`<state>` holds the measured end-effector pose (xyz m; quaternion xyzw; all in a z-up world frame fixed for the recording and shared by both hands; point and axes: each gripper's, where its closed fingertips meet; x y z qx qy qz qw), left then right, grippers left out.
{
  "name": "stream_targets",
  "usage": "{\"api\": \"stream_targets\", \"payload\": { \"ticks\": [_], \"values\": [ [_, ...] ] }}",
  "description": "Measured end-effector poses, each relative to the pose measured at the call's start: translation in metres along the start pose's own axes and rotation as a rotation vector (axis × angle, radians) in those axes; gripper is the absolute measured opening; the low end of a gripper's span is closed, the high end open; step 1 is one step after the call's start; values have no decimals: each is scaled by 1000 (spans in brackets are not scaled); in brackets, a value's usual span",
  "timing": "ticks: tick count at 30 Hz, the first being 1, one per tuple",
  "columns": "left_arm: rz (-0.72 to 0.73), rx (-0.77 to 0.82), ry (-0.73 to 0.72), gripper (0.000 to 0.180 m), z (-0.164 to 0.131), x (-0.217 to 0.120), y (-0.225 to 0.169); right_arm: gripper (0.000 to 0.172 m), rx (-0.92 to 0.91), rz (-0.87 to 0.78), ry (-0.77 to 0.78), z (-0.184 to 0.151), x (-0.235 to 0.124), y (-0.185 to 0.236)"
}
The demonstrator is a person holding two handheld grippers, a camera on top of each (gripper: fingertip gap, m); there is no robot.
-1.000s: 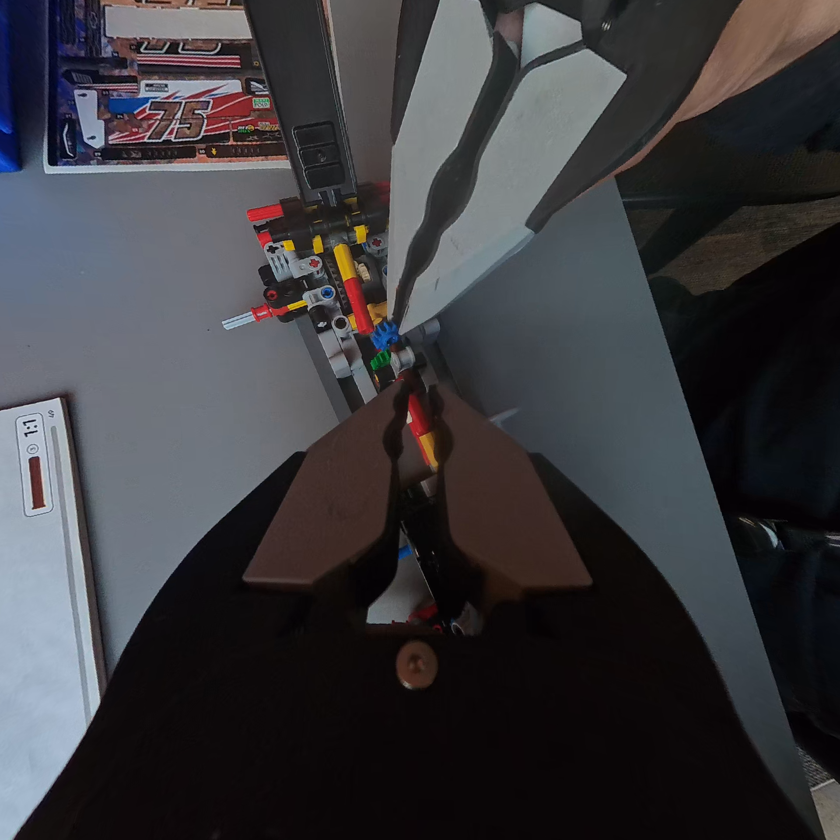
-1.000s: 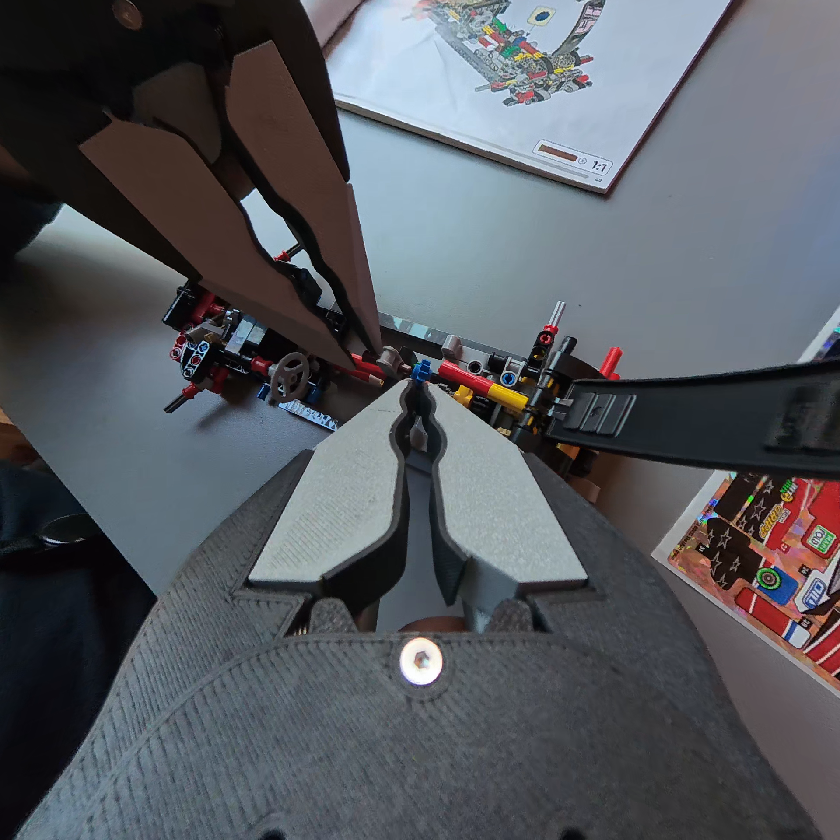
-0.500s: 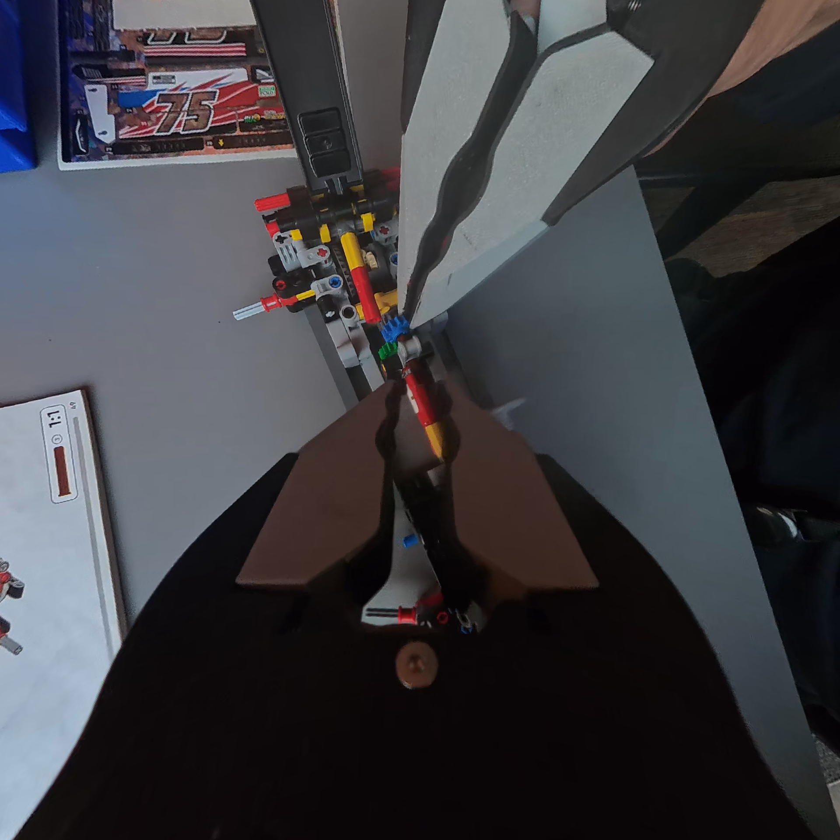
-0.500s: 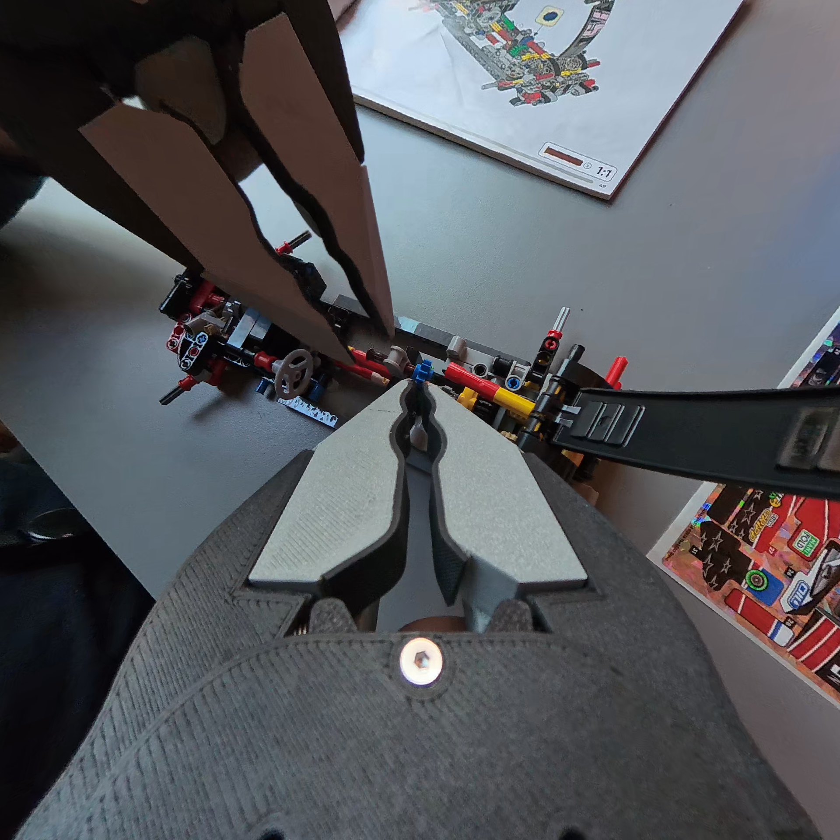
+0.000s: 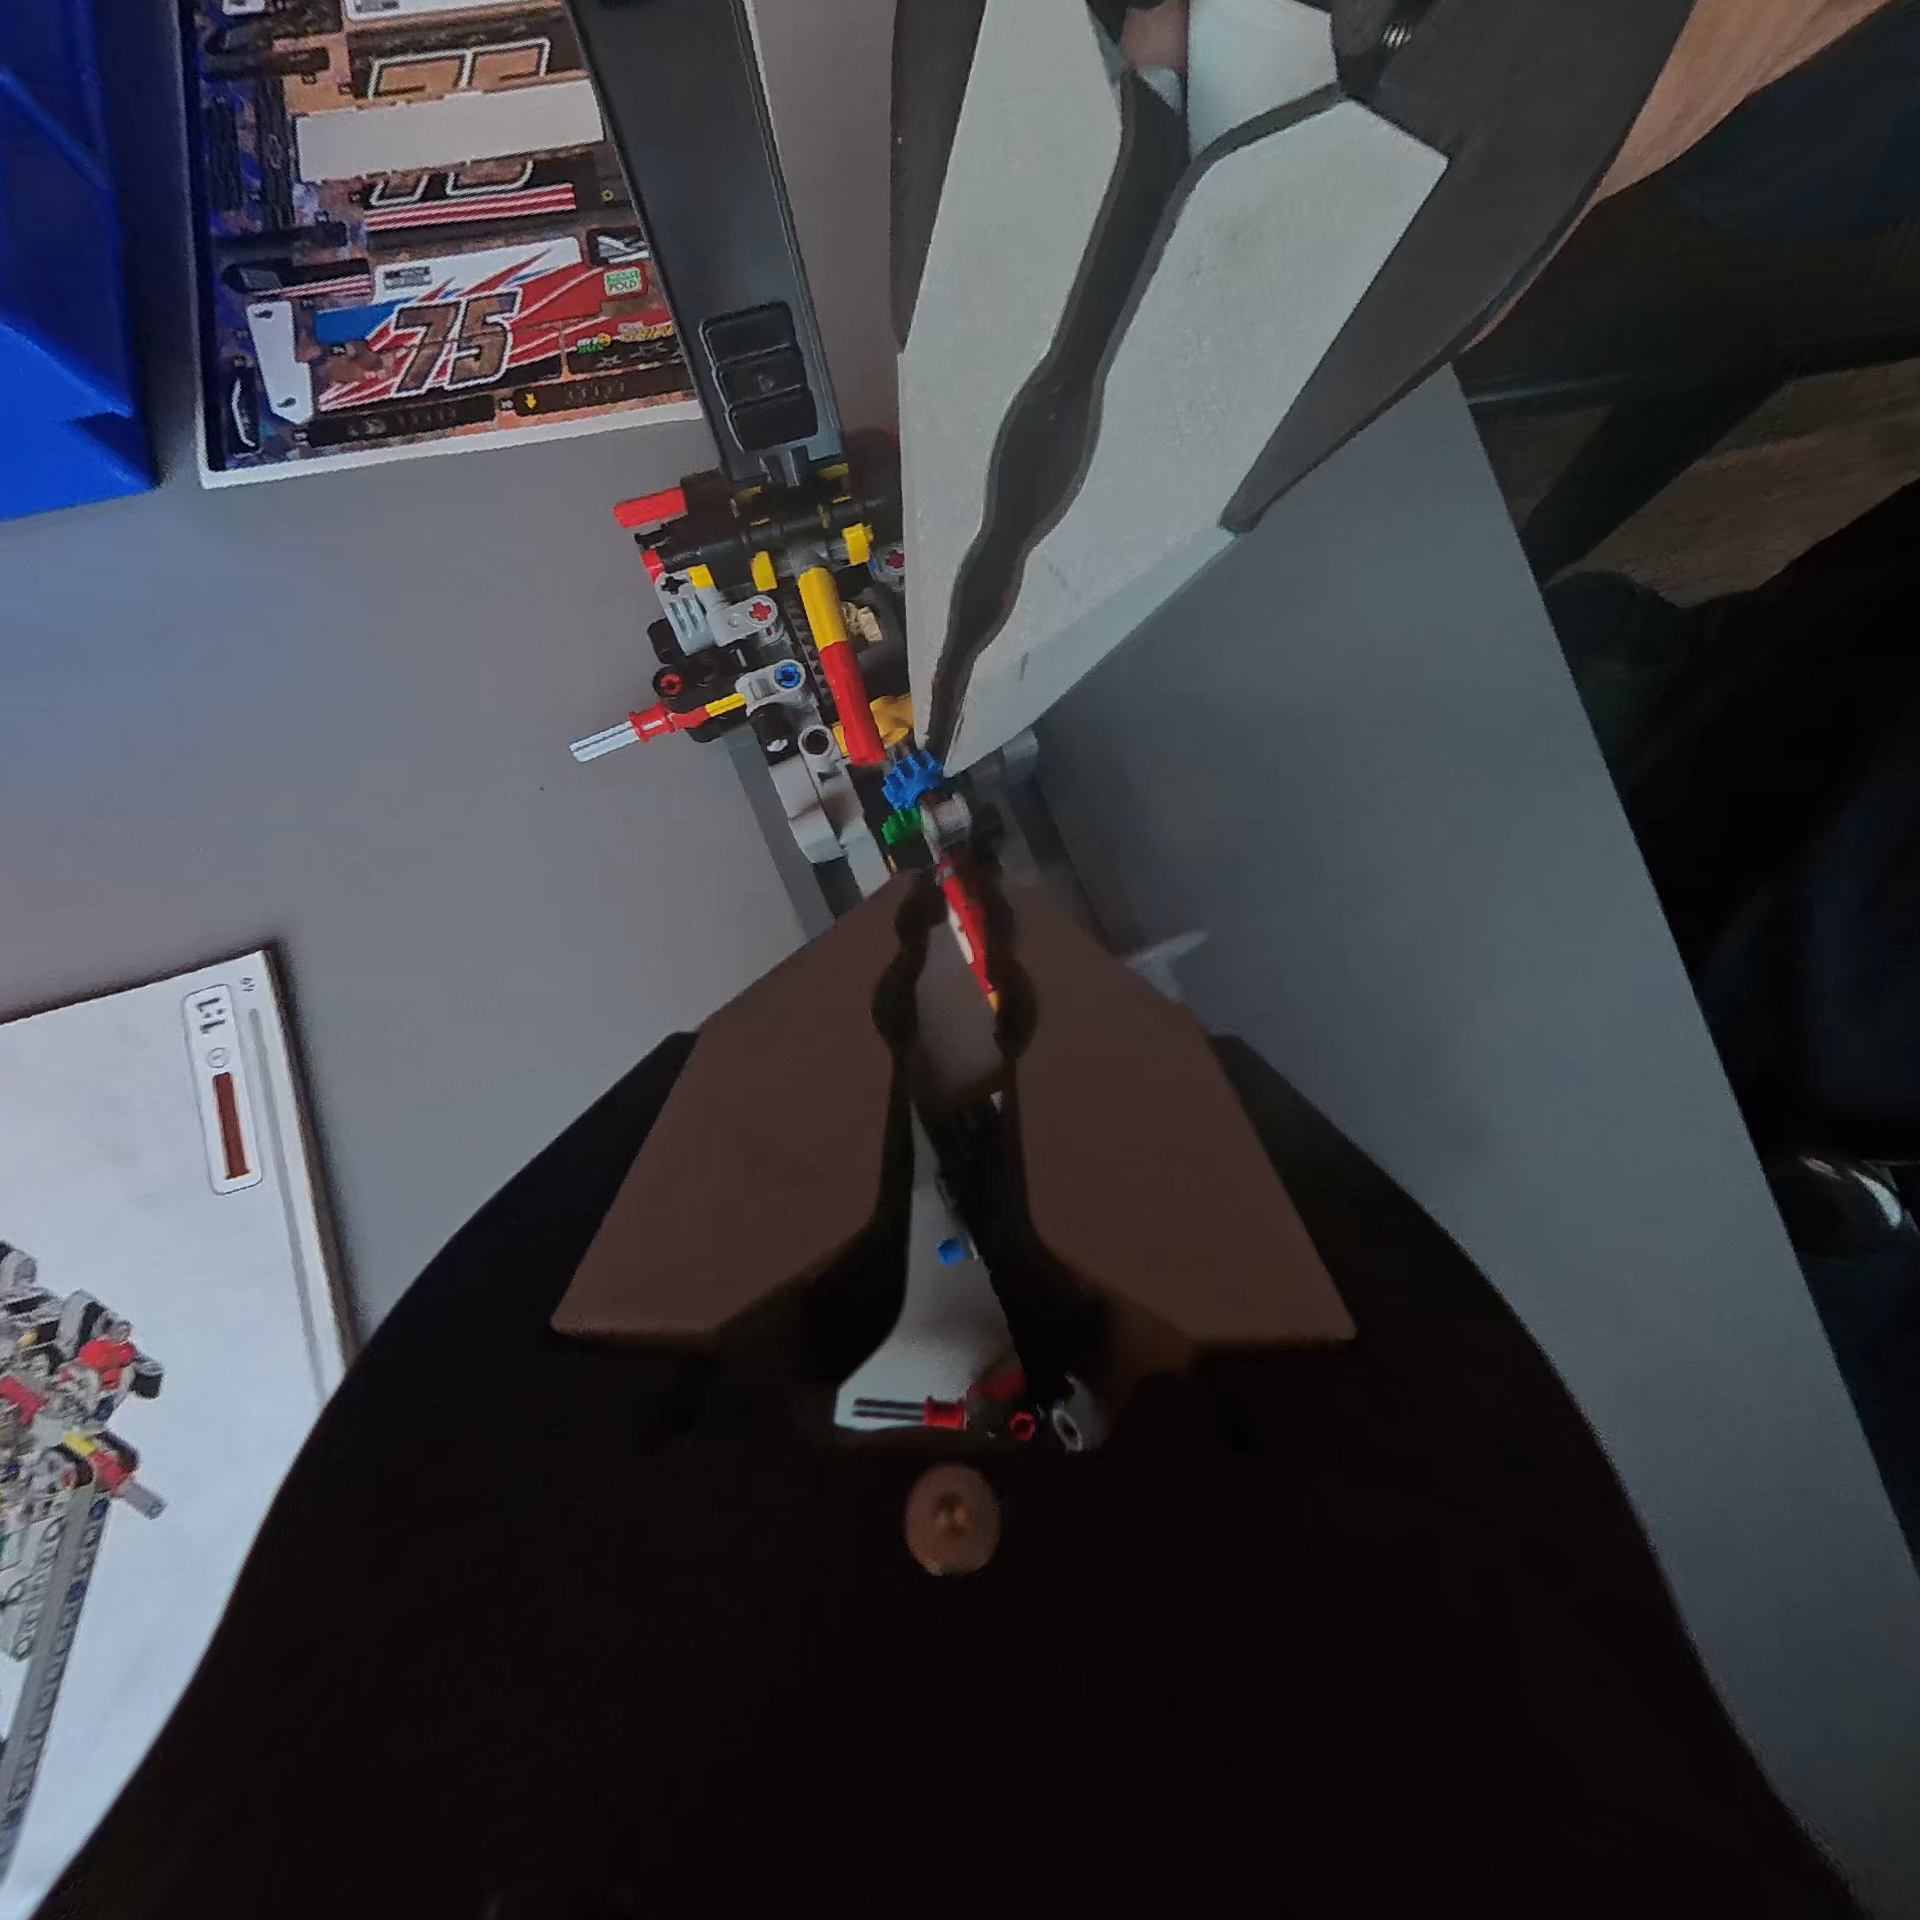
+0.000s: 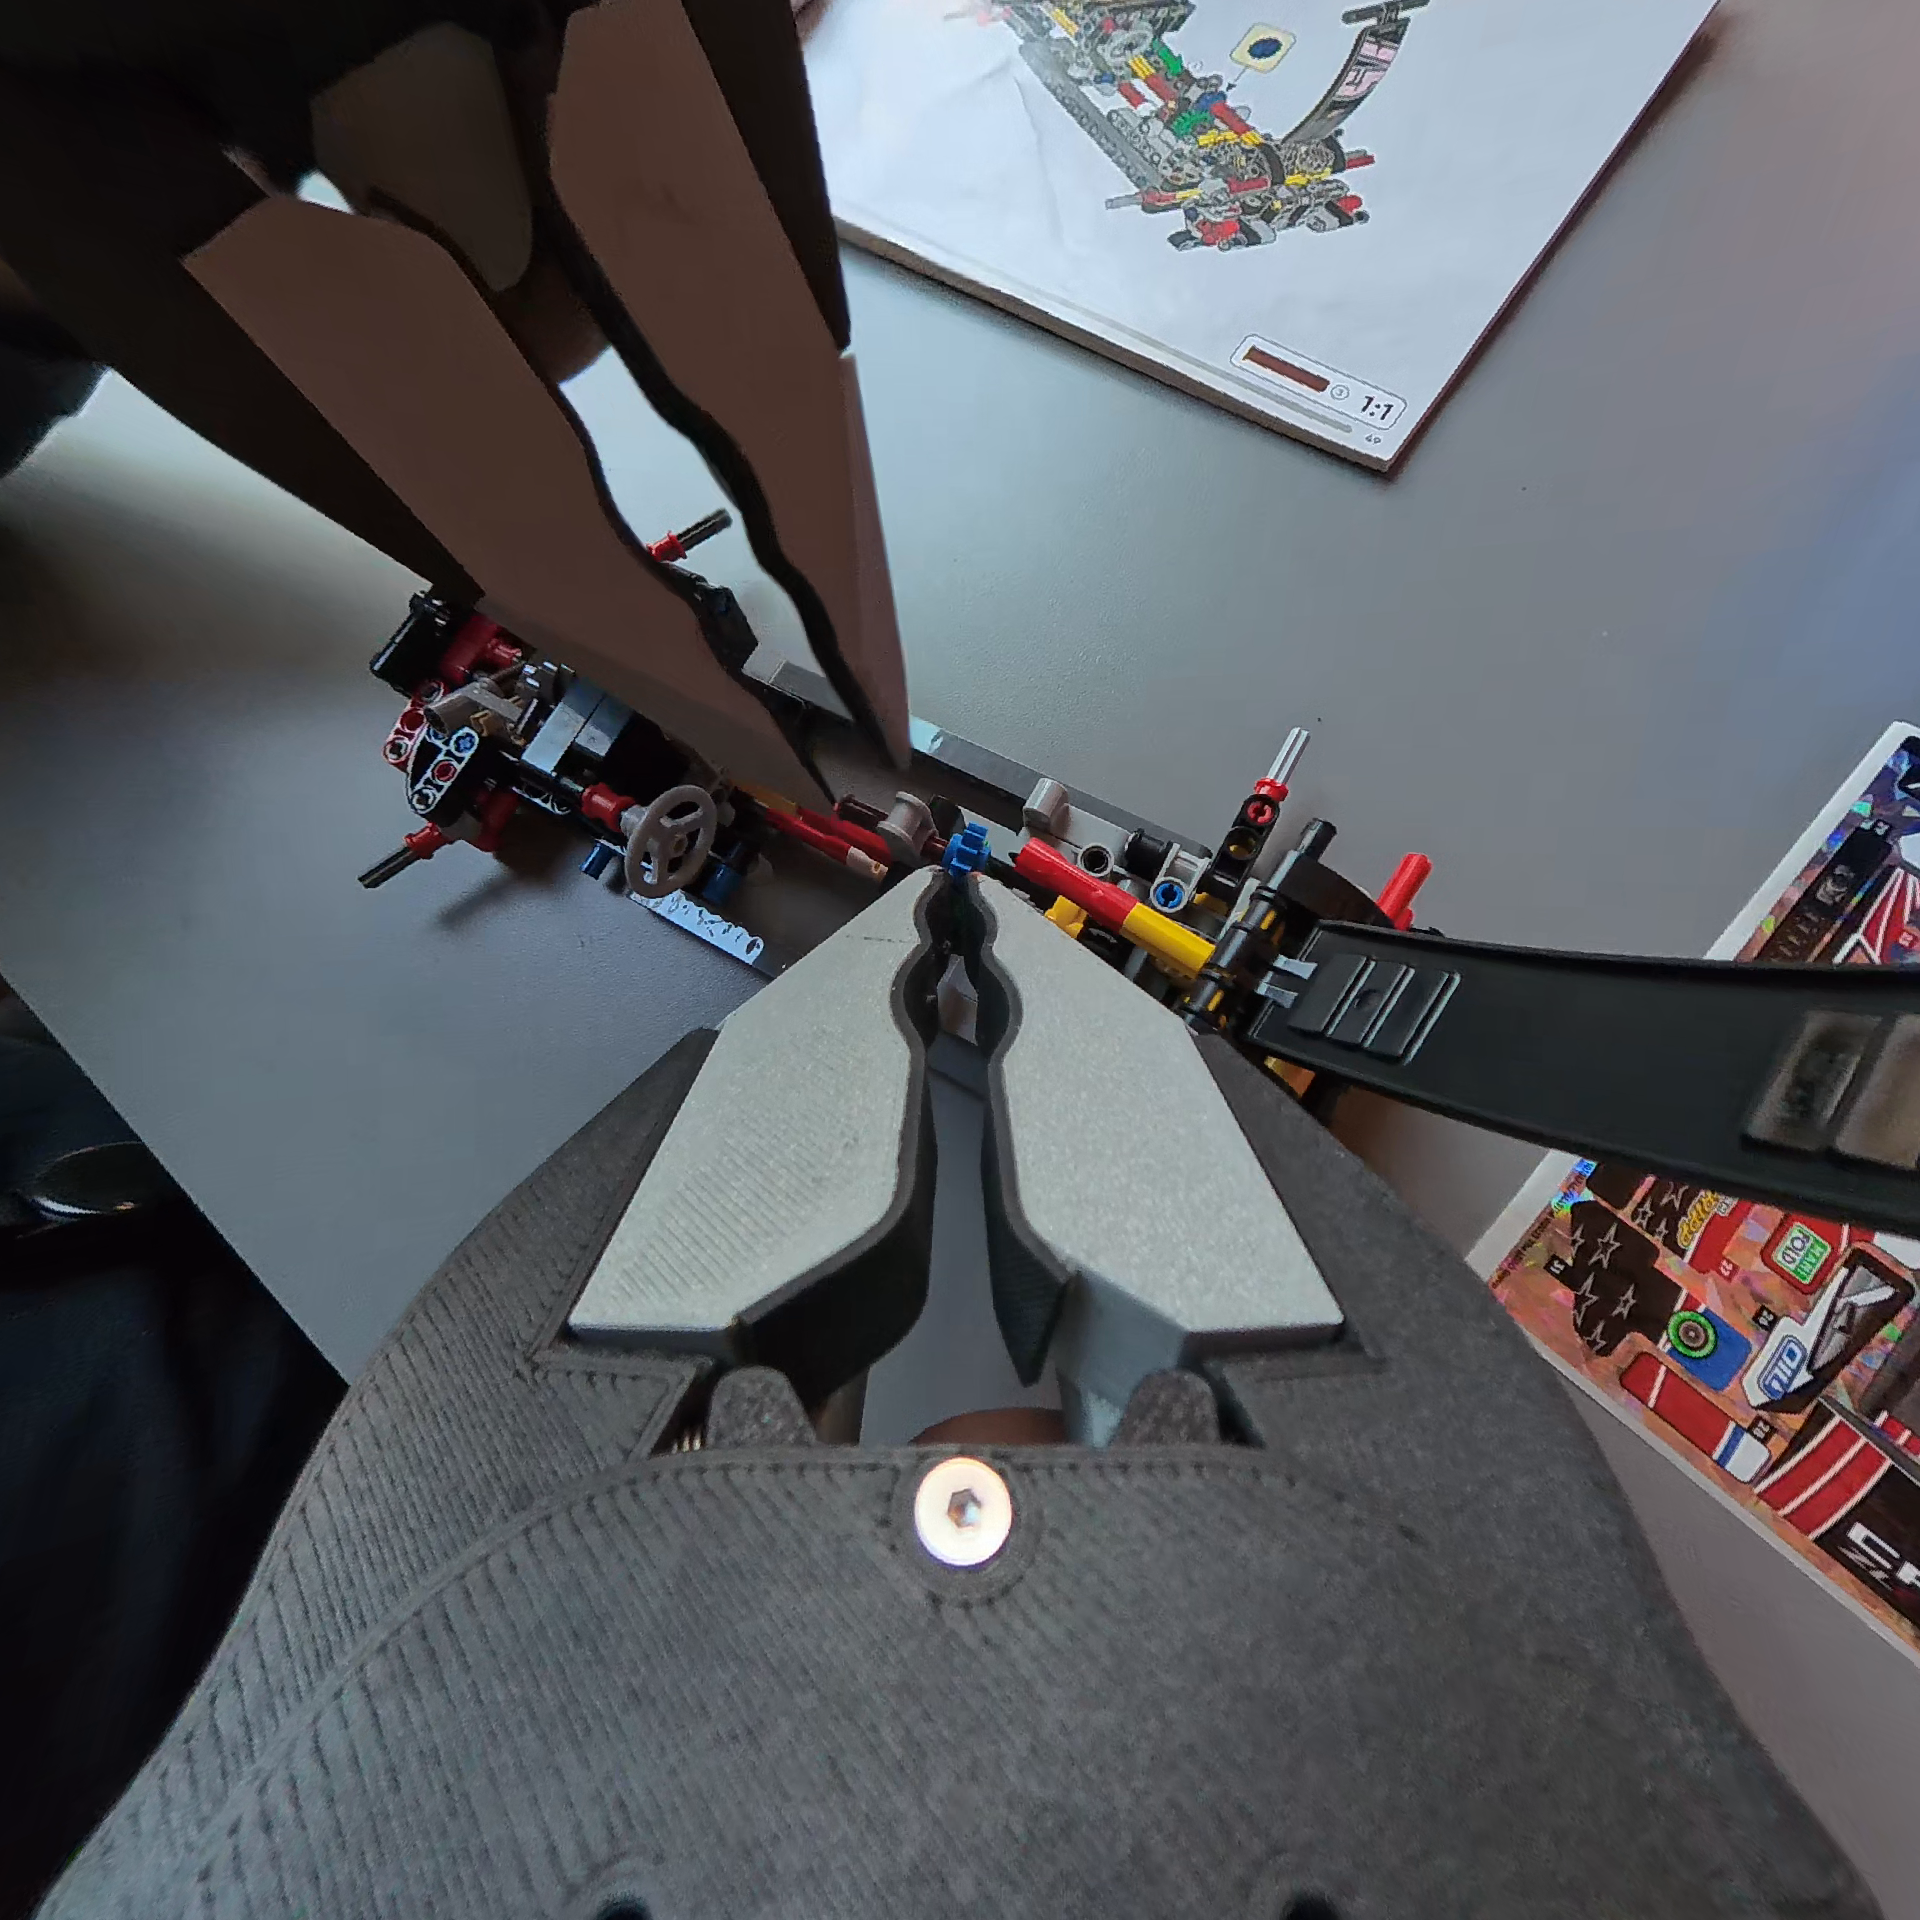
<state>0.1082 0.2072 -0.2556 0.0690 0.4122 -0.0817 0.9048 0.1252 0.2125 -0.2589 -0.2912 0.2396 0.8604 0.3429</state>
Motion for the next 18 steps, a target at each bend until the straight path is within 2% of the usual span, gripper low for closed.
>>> {"api": "stream_targets", "payload": {
  "ticks": [4, 6, 10, 14, 18],
  "values": [
    [37, 140, 65, 26, -10, -4, 7, 0, 8, 5, -5, 0, 1, 0],
    [76, 220, 97, 26, -14, -4, 16, 0, 9, 7, -6, 0, 1, 0],
    [-56, 233, 33, 25, -9, -1, 7, 0, 5, 9, 3, 0, 1, 1],
    [-112, 257, -17, 26, -4, -1, 6, 0, 9, 13, 5, -1, -1, 1],
    [-131, 294, 15, 22, -8, 7, 6, 0, 13, 14, 5, -2, -2, 0]
  ]
}}
Point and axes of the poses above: each gripper's, where its closed fingertips meet, x out along the fingers, z out of its top, y = z × x across the jaws, and after that the axes turned 7 degrees about x, right-handed
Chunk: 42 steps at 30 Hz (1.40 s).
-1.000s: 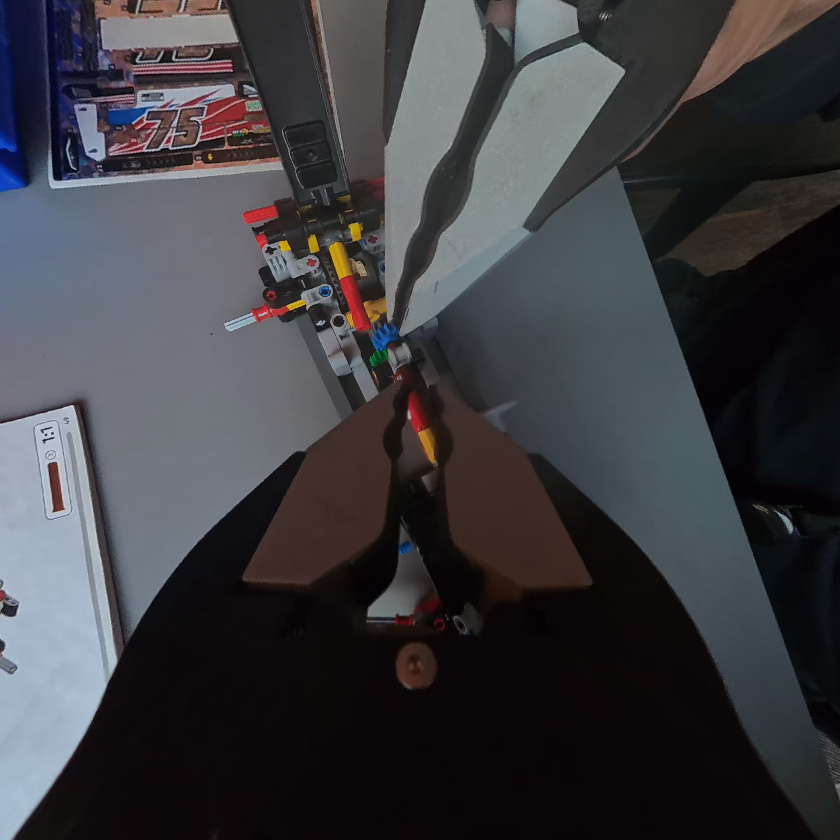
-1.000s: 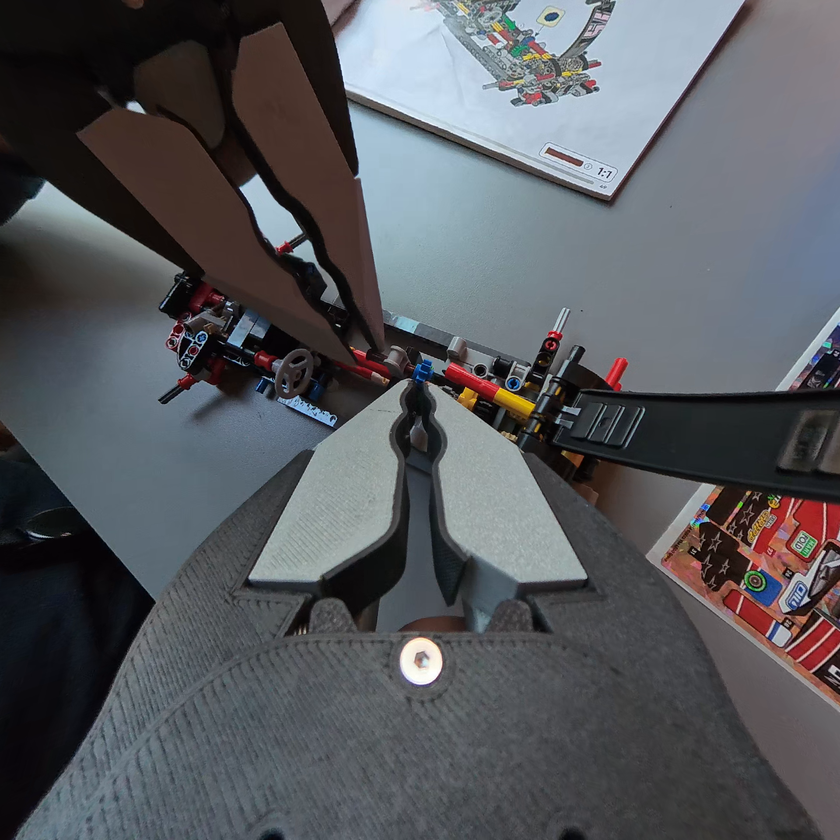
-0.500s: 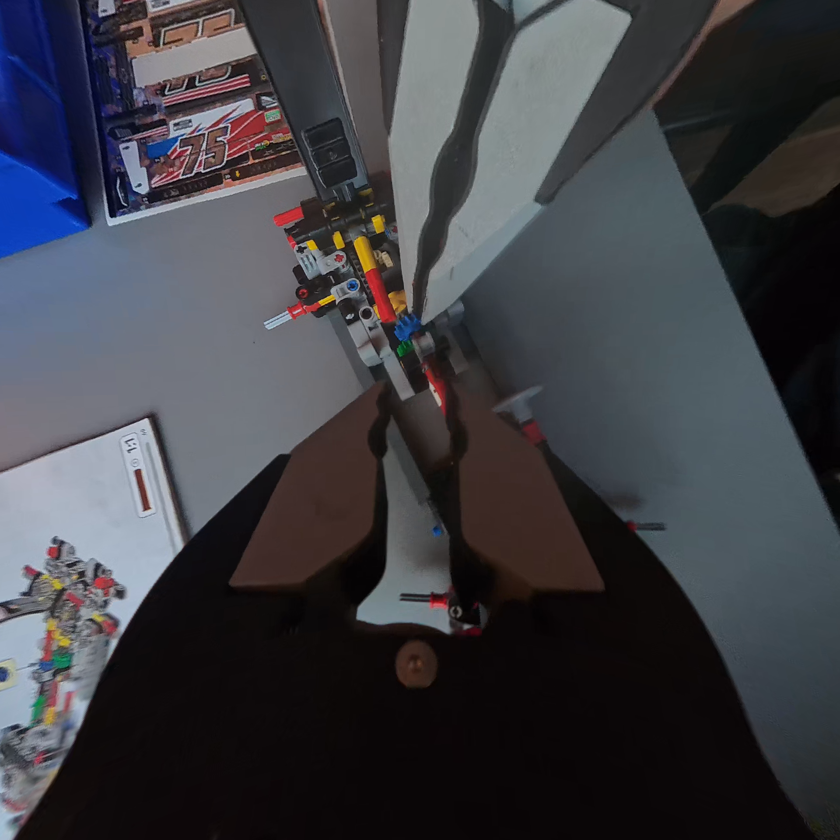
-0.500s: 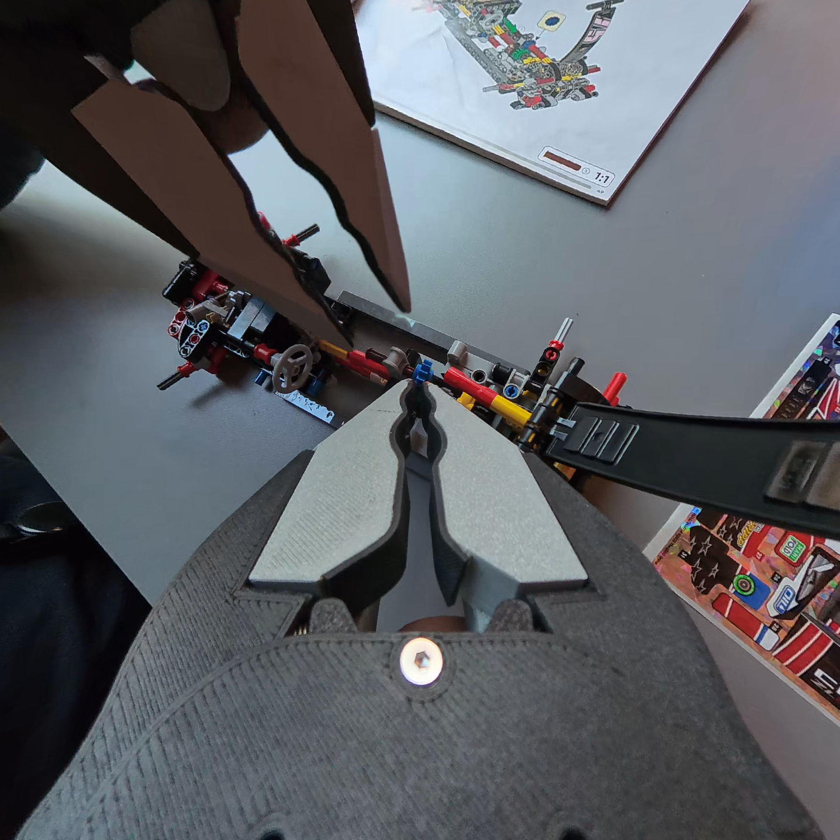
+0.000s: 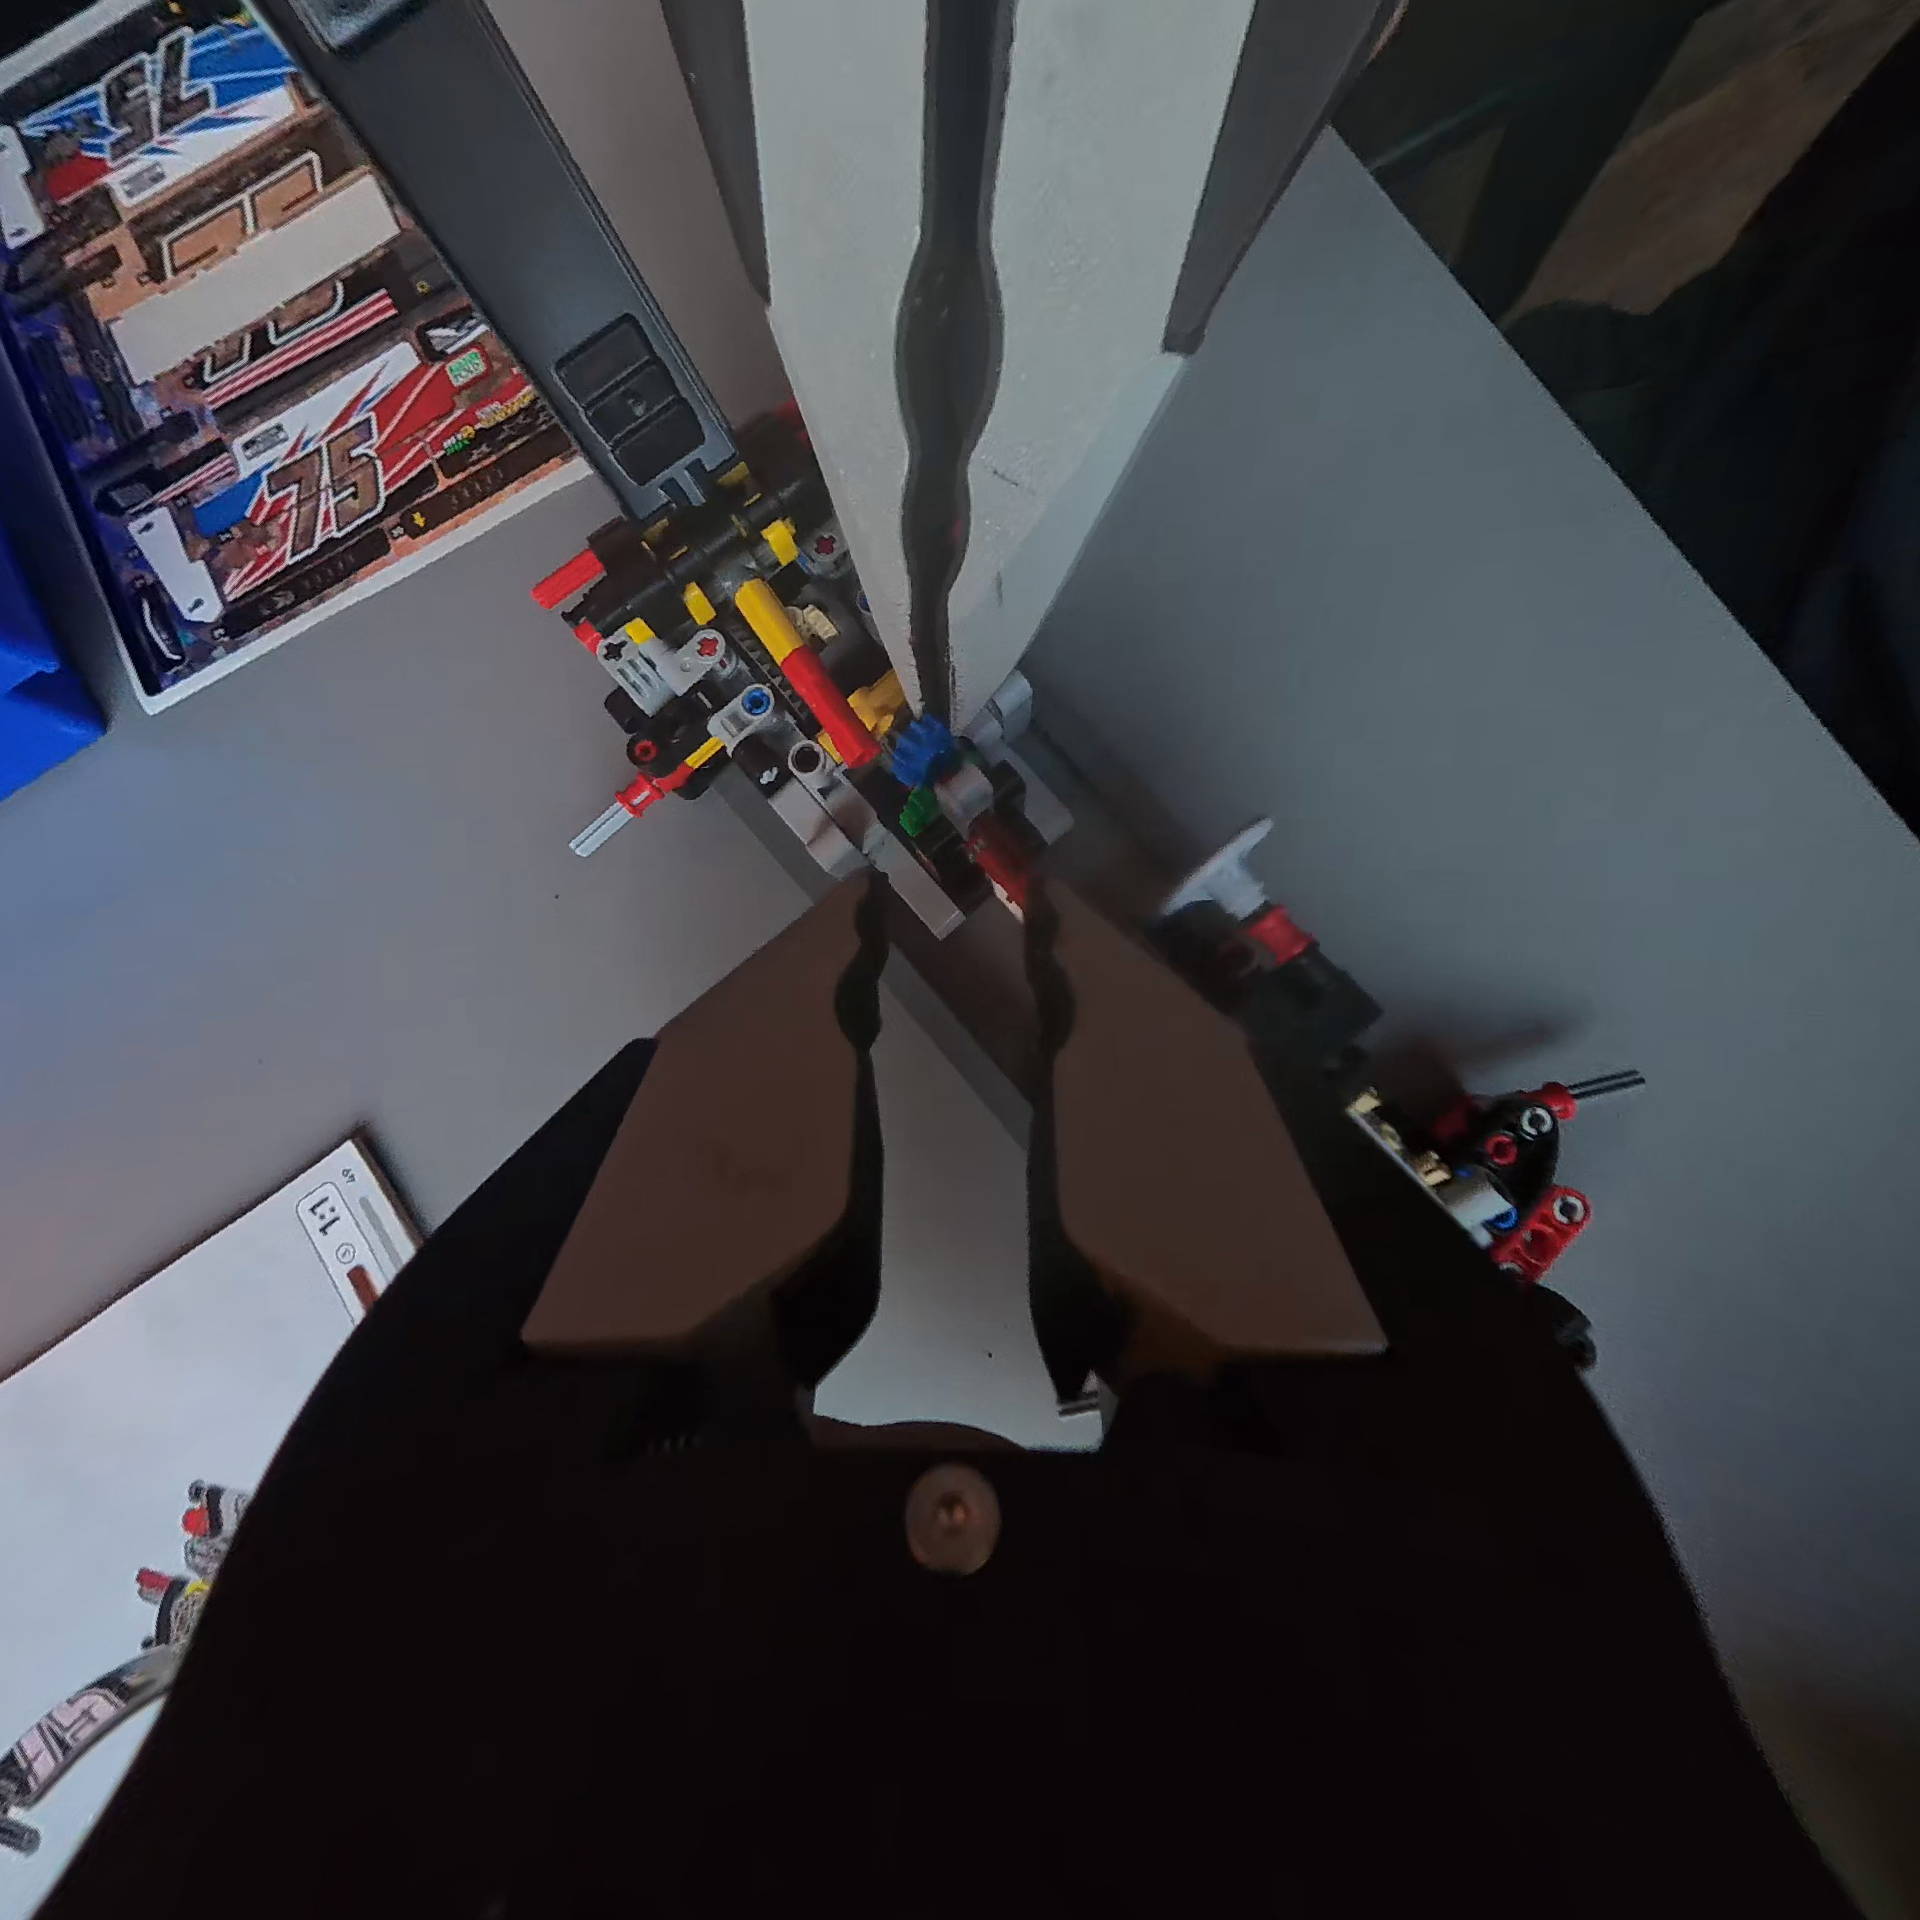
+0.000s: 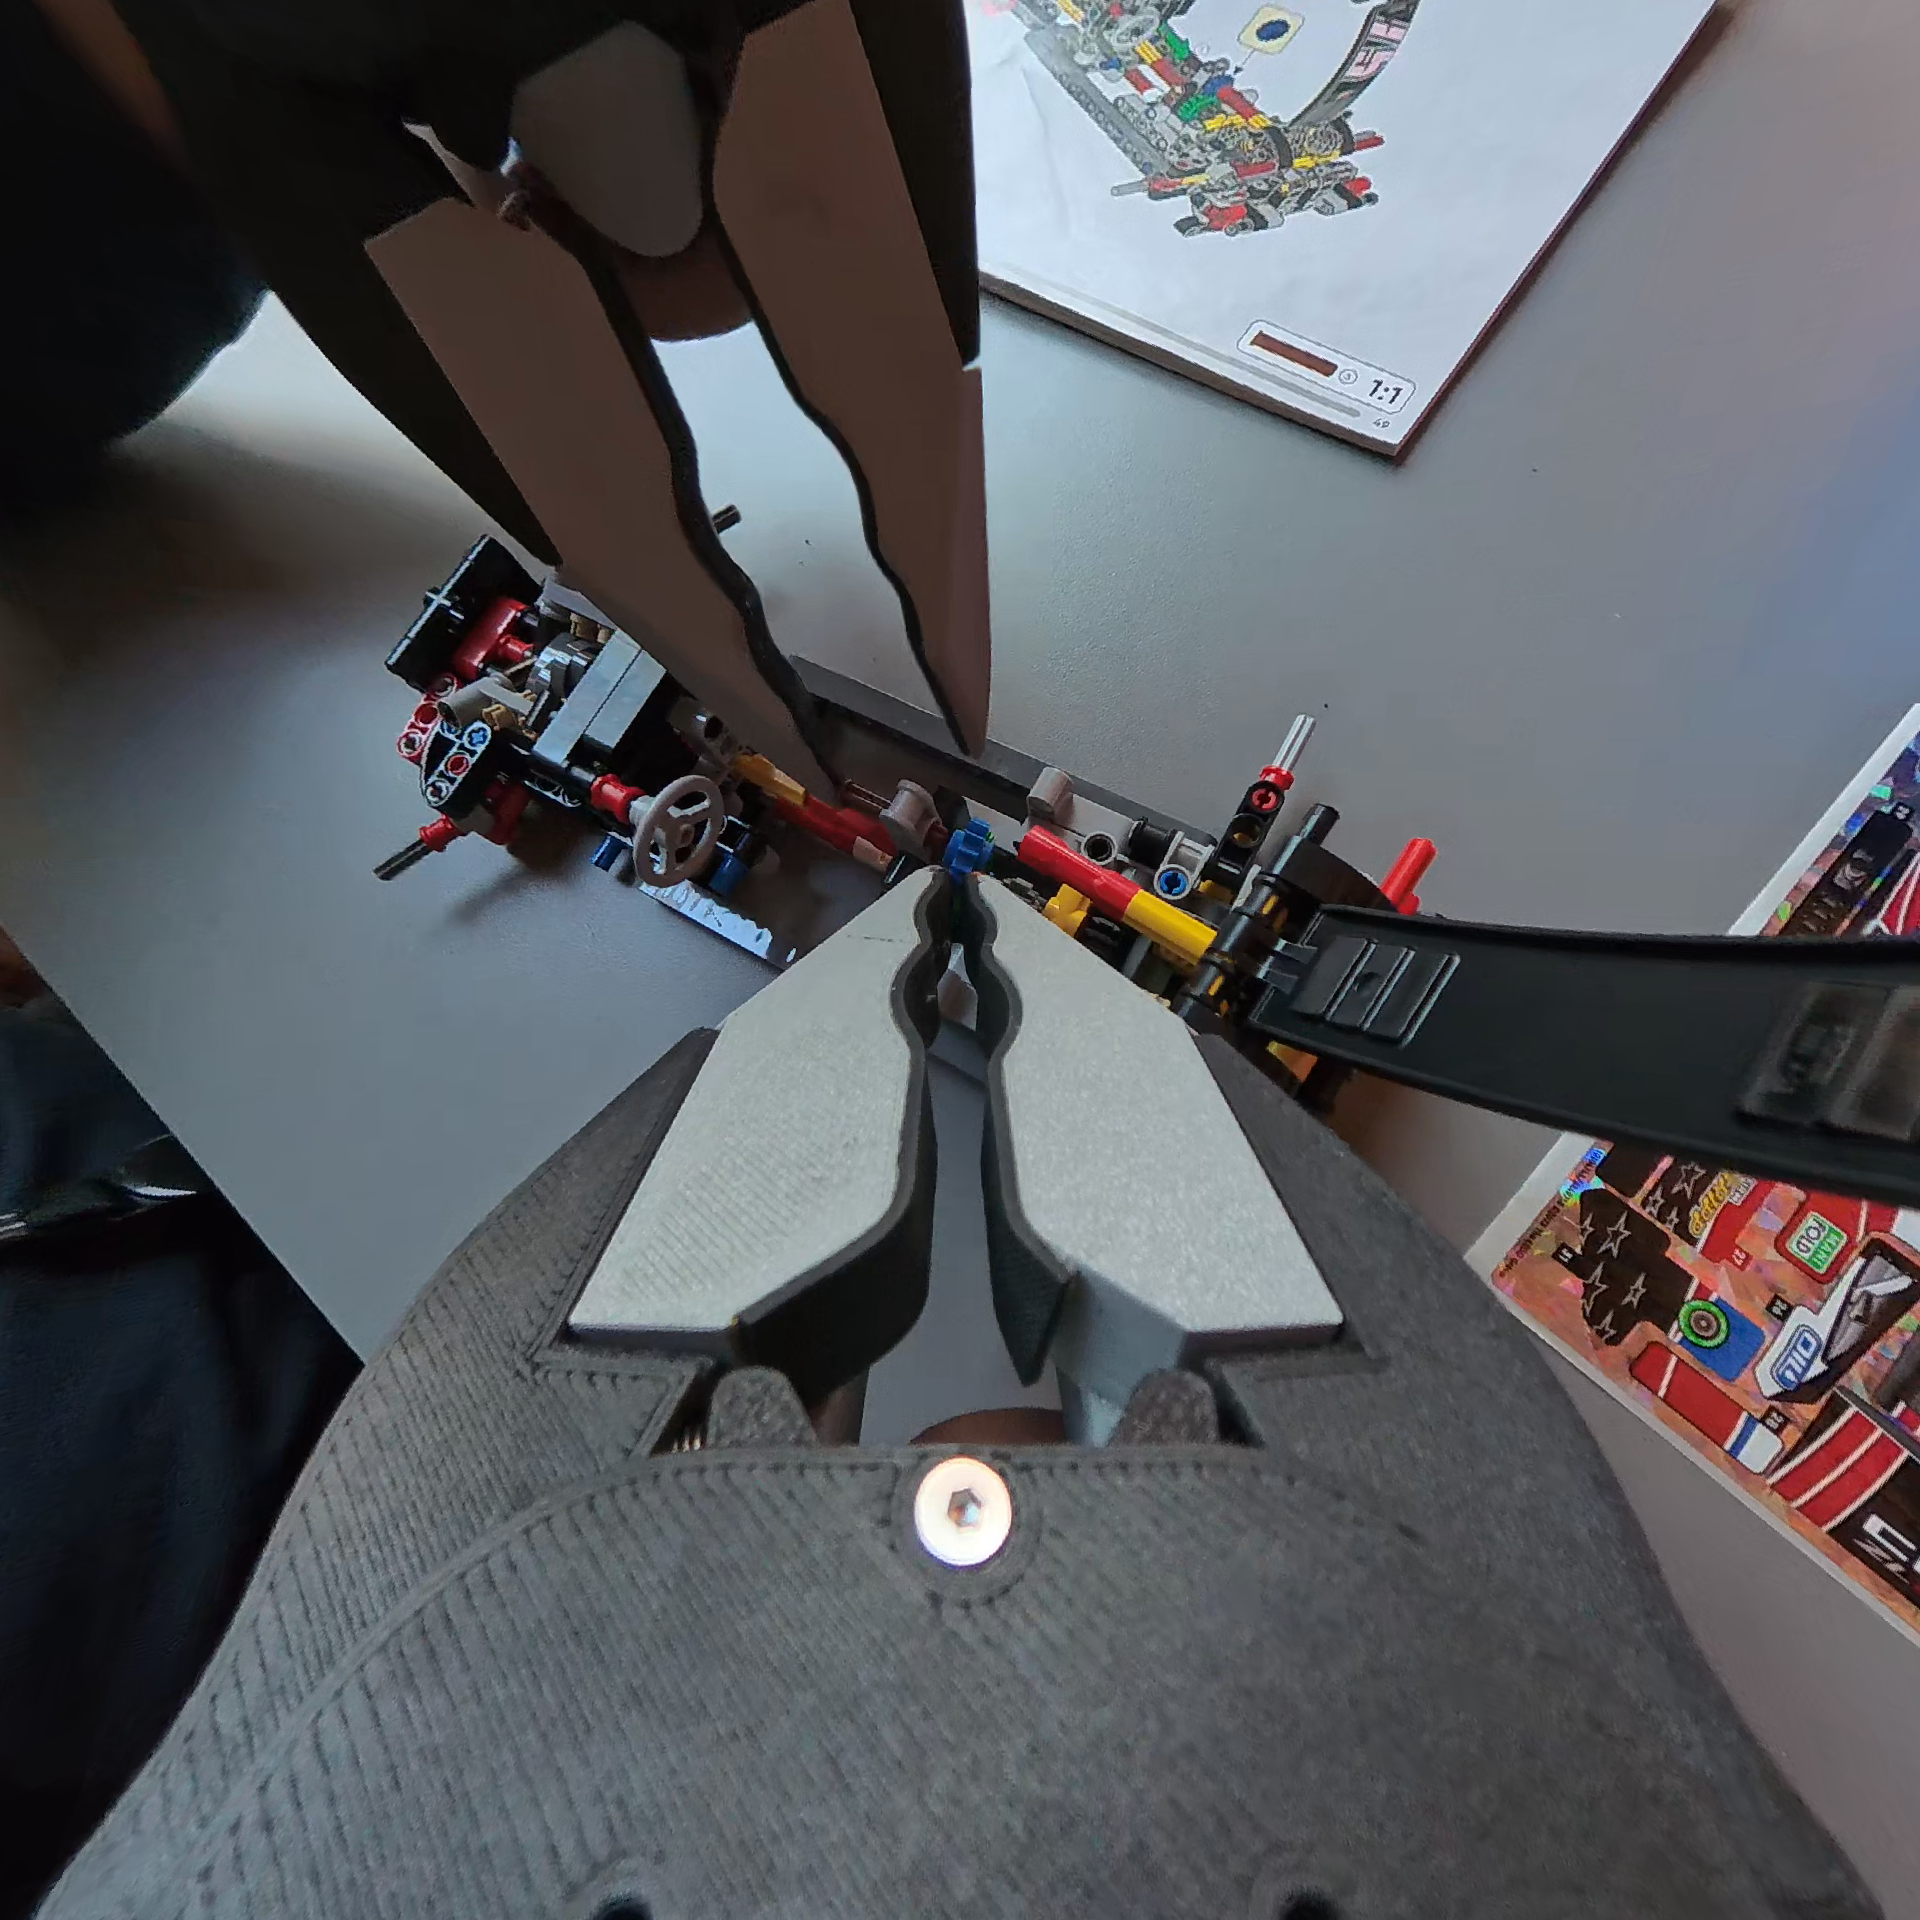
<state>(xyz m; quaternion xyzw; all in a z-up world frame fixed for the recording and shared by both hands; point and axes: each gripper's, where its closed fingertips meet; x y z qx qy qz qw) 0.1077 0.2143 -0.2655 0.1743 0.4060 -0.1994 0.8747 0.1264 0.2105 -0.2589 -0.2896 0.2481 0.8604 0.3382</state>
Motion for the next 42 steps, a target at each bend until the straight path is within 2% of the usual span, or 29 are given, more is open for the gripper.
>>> {"api": "stream_targets", "payload": {
  "ticks": [8, 12, 16, 30, 42],
  "values": [
    [-26, 13, -37, 20, 6, 0, -3, 0, -8, 1, 1, 0, 0, 1],
    [-42, 21, -57, 13, 9, 1, -6, 0, -7, 0, 1, -1, 0, 0],
    [-29, 6, -54, 20, 7, 1, -2, 0, -3, -1, -7, -1, -1, -2],
    [-77, -5, -122, 4, 14, 2, -8, 0, -18, 17, -15, -3, -3, -1],
    [-85, -18, -132, 4, 15, 5, -9, 0, -66, 35, -27, -6, -4, 0]
  ]
}}
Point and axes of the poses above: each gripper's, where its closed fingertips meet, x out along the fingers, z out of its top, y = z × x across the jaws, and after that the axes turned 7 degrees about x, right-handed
